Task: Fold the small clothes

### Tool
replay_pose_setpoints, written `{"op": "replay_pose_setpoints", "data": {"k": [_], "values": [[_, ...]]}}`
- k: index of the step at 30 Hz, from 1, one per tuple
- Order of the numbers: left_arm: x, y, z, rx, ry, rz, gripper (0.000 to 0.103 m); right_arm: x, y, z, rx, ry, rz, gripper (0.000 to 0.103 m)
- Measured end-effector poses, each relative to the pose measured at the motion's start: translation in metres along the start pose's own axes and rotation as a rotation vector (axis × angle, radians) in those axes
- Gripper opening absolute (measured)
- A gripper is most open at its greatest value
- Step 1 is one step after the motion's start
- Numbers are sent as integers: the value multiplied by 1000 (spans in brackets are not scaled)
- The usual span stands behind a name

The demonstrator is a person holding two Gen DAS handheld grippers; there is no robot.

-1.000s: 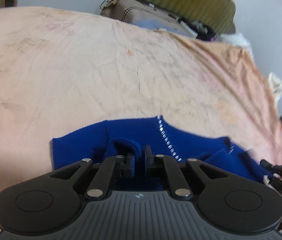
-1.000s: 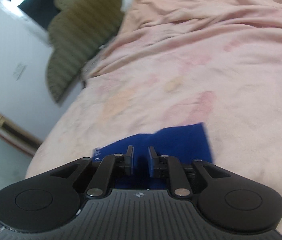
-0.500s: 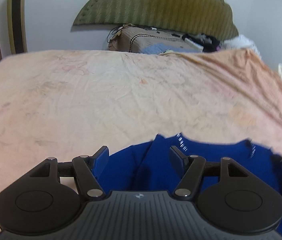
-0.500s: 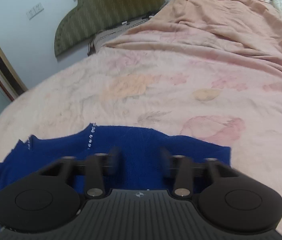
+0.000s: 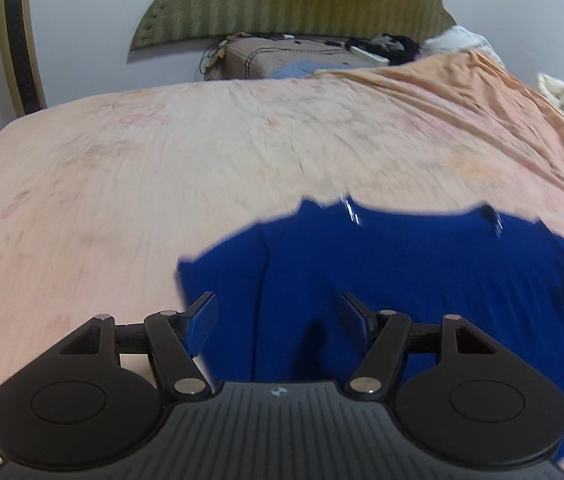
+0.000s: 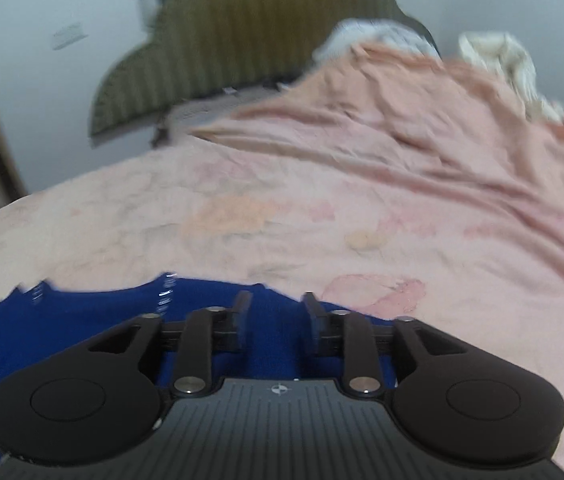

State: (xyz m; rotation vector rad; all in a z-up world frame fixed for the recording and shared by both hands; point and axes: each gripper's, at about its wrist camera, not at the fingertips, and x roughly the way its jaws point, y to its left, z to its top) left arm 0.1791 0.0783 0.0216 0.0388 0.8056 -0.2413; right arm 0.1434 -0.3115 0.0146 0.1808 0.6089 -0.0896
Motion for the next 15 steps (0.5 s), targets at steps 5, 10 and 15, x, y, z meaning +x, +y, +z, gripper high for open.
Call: {"op": "replay_pose_setpoints", "data": {"k": [5, 10, 15], "values": [[-36, 11, -44, -8, 19, -71, 66, -46, 13, -37, -80, 47, 54, 53], [-58, 22, -79, -38, 57, -190, 66, -86, -21, -75, 83, 100, 41, 59], [-58, 14, -90, -19, 84, -256, 13, -99, -22, -102, 78, 149, 66, 48]]}}
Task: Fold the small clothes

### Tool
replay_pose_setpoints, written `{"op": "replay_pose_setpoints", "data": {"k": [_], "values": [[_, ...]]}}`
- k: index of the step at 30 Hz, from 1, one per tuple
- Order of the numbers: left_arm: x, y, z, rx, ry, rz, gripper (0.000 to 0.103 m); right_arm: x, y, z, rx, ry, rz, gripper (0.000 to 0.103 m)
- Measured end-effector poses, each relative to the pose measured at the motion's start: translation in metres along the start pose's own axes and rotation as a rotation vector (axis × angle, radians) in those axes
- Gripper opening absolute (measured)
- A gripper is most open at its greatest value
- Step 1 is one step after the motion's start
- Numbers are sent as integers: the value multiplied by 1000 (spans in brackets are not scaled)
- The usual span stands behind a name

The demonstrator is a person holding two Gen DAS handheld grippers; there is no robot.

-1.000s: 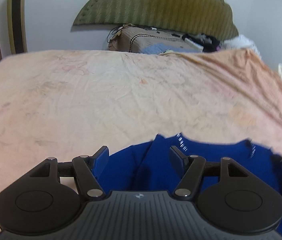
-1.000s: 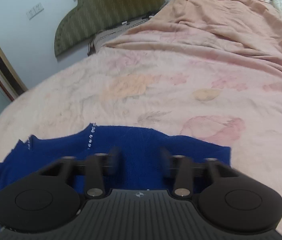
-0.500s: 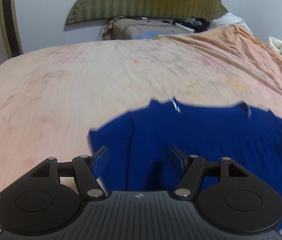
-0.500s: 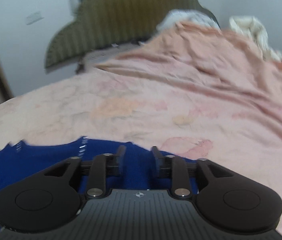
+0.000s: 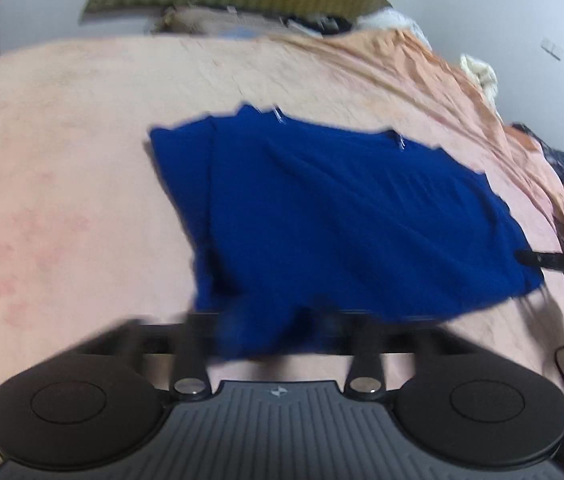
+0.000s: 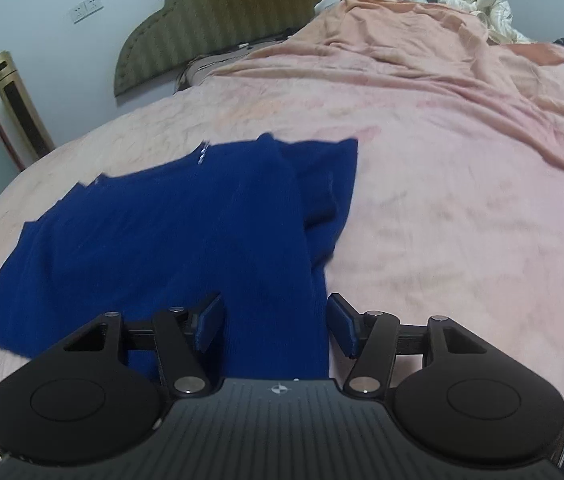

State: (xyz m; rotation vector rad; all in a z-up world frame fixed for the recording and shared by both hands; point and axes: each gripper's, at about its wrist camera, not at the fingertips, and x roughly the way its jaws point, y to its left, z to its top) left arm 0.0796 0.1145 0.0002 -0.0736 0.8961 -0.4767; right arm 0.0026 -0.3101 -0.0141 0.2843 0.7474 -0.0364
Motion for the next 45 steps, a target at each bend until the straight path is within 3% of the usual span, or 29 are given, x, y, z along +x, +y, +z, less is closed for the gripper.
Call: {"op": "replay_pose_setpoints", "data": {"k": [1, 2, 6, 9, 11, 13, 15, 16, 19, 21, 23, 25, 26, 29, 31, 32, 34, 36, 40, 43, 45], "values": [[3, -1, 0, 1, 12, 15, 8, 0, 1, -1, 7, 4, 5, 22], [5, -3, 0, 8, 17, 36, 5, 1, 2, -2, 9, 1, -3, 9], [-4, -6, -5, 62, 11, 82, 5, -11, 7, -1, -22, -53, -75, 6], [1, -12, -9, 120, 37, 110, 5, -7, 4, -3, -65, -12, -129, 6], [-9, -14, -3, 119, 30, 103, 7, -4, 6, -2, -83, 4, -175, 21], [-23, -13, 8, 98, -15, 101, 9, -16, 16, 3, -89, -69, -207, 38], [-31, -17, 25, 95, -77, 116, 14, -24, 37, 13, -148, -148, -188, 45], [-30, -21, 34, 98, -103, 111, 24, -22, 48, 17, -189, -161, -160, 53], [-8, -41, 57, 107, -139, 77, 78, 6, 81, 29, -274, -138, -63, 55], [19, -51, 61, 132, -109, 107, 77, 33, 100, 34, -295, -107, -8, 54], [47, -52, 56, 162, -40, 186, 77, 61, 113, 39, -302, -73, 10, 54], [58, -47, 45, 150, 17, 239, 76, 86, 114, 41, -312, -47, -61, 57], [53, -45, 39, 151, 3, 223, 77, 94, 111, 41, -297, -33, -120, 58], [43, -39, 25, 145, -5, 187, 77, 73, 101, 44, -205, -73, -96, 61], [45, -37, 21, 140, 20, 196, 77, 61, 112, 38, -246, -112, -76, 70], [40, -37, 19, 141, 15, 197, 77, 60, 119, 34, -281, -109, -55, 79], [27, -35, 22, 133, -20, 194, 77, 70, 125, 27, -351, -64, -26, 85], [12, -28, 27, 117, -76, 190, 77, 83, 127, 20, -370, -9, -85, 86], [5, 0, 50, 22, -111, 176, 77, 55, 141, 22, -316, -92, -74, 83], [14, 28, 67, -81, -102, 142, 78, 33, 168, 14, -388, -131, -26, 87], [24, 48, 76, -167, -75, 77, 78, 23, 191, 1, -470, -137, 21, 89]]}}
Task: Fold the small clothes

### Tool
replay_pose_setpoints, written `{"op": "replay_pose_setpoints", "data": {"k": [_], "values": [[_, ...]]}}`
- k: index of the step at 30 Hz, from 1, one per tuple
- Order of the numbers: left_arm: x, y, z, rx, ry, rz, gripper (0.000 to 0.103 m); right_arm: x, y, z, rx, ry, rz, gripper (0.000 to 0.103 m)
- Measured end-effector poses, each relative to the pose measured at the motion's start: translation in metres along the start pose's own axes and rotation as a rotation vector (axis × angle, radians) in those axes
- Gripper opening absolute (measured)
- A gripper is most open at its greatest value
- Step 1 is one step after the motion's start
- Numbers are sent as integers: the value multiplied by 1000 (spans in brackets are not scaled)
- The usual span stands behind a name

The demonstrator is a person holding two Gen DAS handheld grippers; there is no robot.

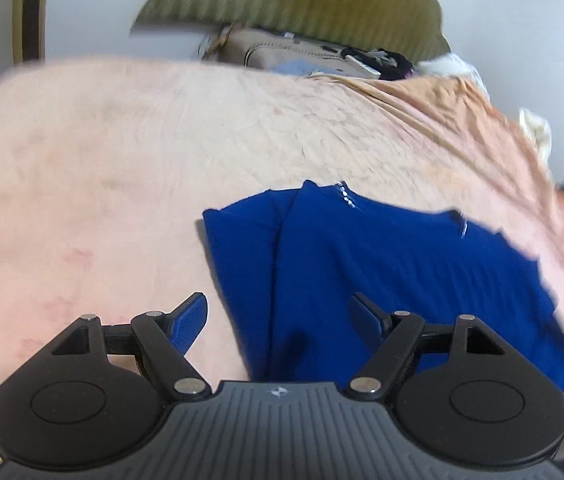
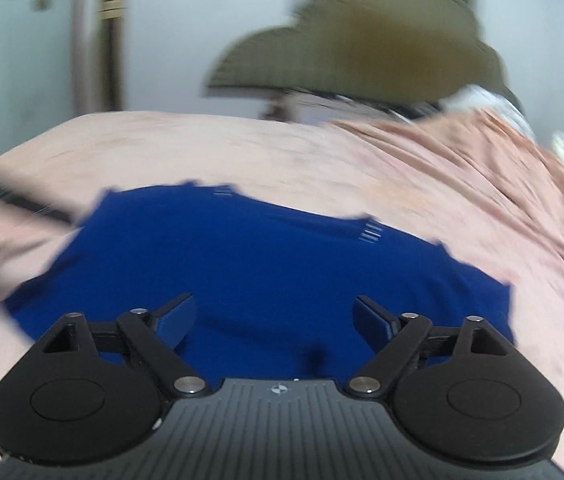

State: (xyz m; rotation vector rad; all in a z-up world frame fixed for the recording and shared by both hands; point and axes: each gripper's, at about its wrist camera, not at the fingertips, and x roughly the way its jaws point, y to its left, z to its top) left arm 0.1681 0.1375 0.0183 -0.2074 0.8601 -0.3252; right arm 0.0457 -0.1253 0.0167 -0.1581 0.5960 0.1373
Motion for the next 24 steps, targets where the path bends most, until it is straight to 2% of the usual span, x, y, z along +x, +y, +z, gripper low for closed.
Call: {"op": "replay_pose_setpoints", "data": {"k": [2, 4, 8, 11, 13, 14, 19, 21, 24], "values": [[14, 19, 9, -96, 50, -57, 78, -6, 25, -2, -73, -6, 27, 94], [25, 32, 15, -149, 80, -104, 78, -11, 47, -6, -149, -1, 43, 95], [44, 44, 24, -182, 116, -177, 78, -15, 89, -22, -308, 9, 51, 95], [62, 48, 30, -205, 156, -282, 79, -7, 114, -31, -397, 33, 55, 94], [73, 47, 34, -220, 167, -315, 80, -7, 132, -37, -444, 24, 34, 94], [78, 46, 37, -224, 168, -337, 83, -6, 140, -38, -472, 8, 18, 94], [103, 46, 54, -243, 158, -405, 83, 15, 177, -34, -598, -89, -78, 93], [109, 53, 60, -283, 146, -428, 83, 24, 191, -31, -631, -118, -101, 90], [111, 61, 68, -344, 124, -415, 82, 42, 202, -20, -632, -131, -95, 72]]}}
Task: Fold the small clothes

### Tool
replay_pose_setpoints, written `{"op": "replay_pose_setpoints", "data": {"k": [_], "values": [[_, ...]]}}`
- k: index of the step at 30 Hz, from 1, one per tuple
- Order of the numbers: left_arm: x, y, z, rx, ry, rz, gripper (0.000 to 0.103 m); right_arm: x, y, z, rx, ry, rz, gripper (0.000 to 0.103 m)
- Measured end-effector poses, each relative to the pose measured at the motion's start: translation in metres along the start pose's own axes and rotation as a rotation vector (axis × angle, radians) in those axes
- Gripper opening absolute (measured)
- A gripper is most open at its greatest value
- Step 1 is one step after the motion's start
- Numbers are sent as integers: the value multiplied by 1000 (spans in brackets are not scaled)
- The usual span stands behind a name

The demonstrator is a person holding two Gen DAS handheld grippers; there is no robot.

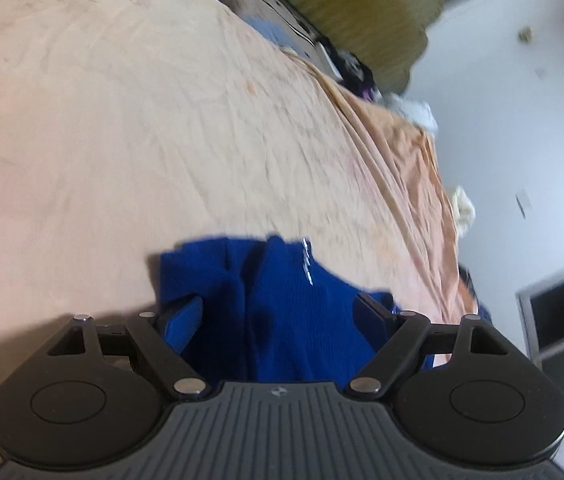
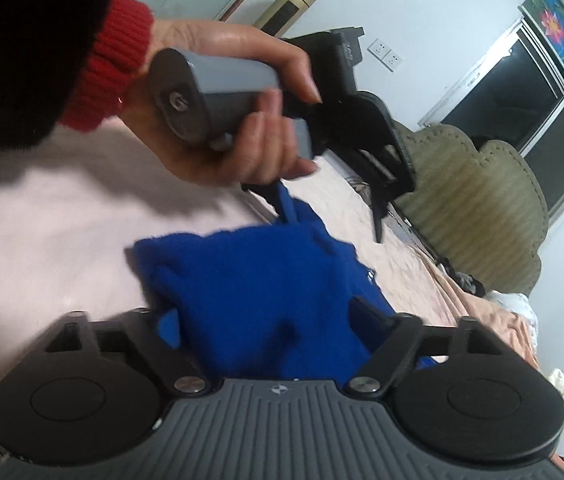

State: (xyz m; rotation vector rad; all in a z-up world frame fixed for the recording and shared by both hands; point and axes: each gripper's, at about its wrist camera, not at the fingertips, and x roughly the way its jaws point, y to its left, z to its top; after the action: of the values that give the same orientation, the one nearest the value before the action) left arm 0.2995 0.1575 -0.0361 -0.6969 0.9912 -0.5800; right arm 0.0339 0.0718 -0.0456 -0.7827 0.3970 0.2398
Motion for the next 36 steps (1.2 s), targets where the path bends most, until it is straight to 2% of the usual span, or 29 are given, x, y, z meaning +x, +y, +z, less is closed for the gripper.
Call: {"op": "replay_pose_setpoints", "data": {"k": [1, 2, 3, 5, 7, 10, 11, 13, 15, 18, 19, 20, 21, 22, 23, 25, 26, 28, 32, 36], "values": [[-6, -1, 0, -23, -24, 29, 82, 4, 1, 3, -3, -3, 5, 63], [-15, -5, -1, 1, -54, 40, 82, 7, 2, 4, -13, -4, 10, 53], [-23, -10, -2, 62, -73, 57, 83, 6, 5, 7, -28, -6, 14, 51], [-36, -21, -5, 176, -92, 161, 83, 4, 6, 5, -49, -13, 12, 51], [-40, -22, -7, 234, -59, 197, 83, -4, 2, 1, -47, -6, 11, 53], [-25, -8, -6, 201, 66, 147, 83, -19, -4, -7, -8, -1, 31, 58], [-18, -4, -7, 189, 81, 115, 90, -23, -4, -11, 1, 0, 29, 58], [-8, -5, -7, 200, 65, 54, 103, -28, -3, -13, 12, -1, 19, 58], [4, -9, -5, 186, 62, 11, 103, -24, -4, -15, 7, -2, 9, 58], [18, -20, -1, 225, 53, 24, 102, -18, 0, -12, -16, -18, 0, 58], [20, -24, -1, 235, 49, 41, 96, -15, 0, -10, -13, -25, 4, 56], [22, -27, -2, 249, 47, 67, 73, -10, -1, -9, -10, -24, 11, 51], [25, -30, -2, 262, 54, 105, 57, -6, 2, -8, -10, -25, 14, 45], [27, -32, -2, 264, 57, 158, 34, -4, 3, -7, -11, -27, 22, 36], [30, -33, -2, 251, 60, 194, 25, -1, 5, -8, -16, -29, 30, 27], [31, -32, -2, 199, 76, 222, 13, -1, 9, -9, -37, -32, 49, 18], [30, -35, -3, 196, 67, 240, 13, -2, 10, -9, -43, -35, 54, 10], [25, -50, -11, 254, 31, 298, 12, -3, 6, -10, -27, -39, 70, 6], [13, -88, -23, 343, -54, 392, 12, -18, -16, -15, 92, -65, 103, 5], [5, -114, -26, 333, -114, 450, 12, -40, -37, -23, 151, -117, 66, 5]]}}
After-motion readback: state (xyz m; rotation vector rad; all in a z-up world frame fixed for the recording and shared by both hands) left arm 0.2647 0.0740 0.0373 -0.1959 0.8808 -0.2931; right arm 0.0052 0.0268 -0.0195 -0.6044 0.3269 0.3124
